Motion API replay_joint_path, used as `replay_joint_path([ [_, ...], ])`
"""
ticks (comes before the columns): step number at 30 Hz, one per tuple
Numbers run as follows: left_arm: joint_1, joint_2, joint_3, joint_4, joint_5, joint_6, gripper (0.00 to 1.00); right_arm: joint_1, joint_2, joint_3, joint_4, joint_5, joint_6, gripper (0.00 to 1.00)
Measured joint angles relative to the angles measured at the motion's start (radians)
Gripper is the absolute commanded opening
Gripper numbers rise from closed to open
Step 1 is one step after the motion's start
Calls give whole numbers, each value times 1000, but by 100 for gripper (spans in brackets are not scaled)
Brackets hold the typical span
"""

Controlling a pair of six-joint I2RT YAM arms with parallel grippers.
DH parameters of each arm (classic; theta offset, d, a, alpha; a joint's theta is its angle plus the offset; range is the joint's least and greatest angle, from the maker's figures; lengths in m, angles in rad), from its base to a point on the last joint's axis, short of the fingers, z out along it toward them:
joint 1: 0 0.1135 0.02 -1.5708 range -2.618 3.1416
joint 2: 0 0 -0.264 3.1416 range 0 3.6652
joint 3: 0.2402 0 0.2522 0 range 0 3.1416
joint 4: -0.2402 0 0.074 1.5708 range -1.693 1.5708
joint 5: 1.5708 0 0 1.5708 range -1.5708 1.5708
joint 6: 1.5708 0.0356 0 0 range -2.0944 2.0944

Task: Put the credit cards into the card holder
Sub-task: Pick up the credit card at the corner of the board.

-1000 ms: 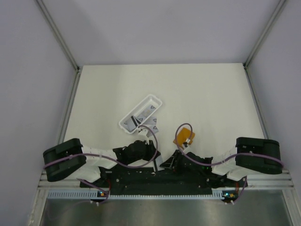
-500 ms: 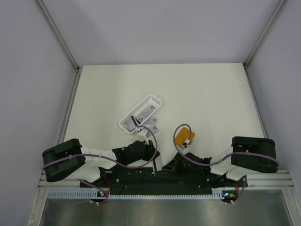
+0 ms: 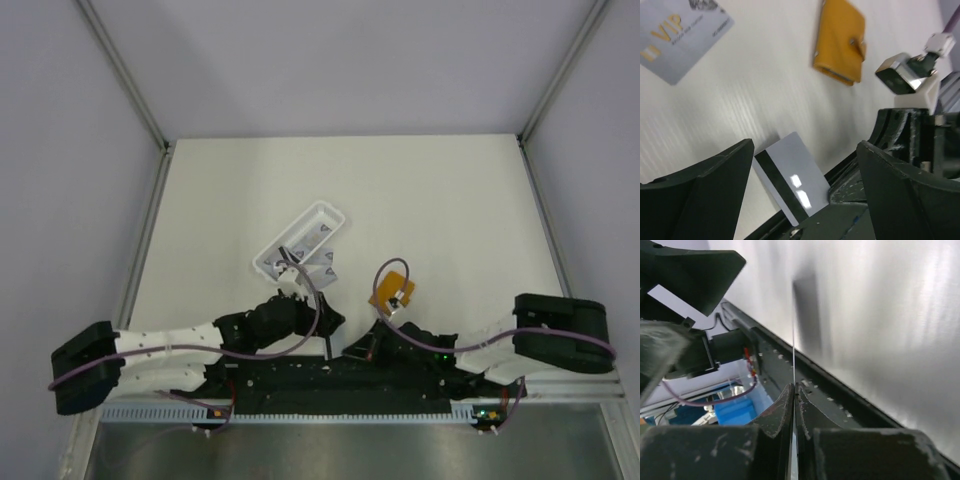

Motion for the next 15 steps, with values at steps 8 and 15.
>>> replay_joint_path([
  [8,0,-353,83,-172,-111,11,95,0,-539,19,-483,116,-147,0],
  [15,0,-529,83,-225,-116,17,93,-47,-1005,25,-669,164,-324,0],
])
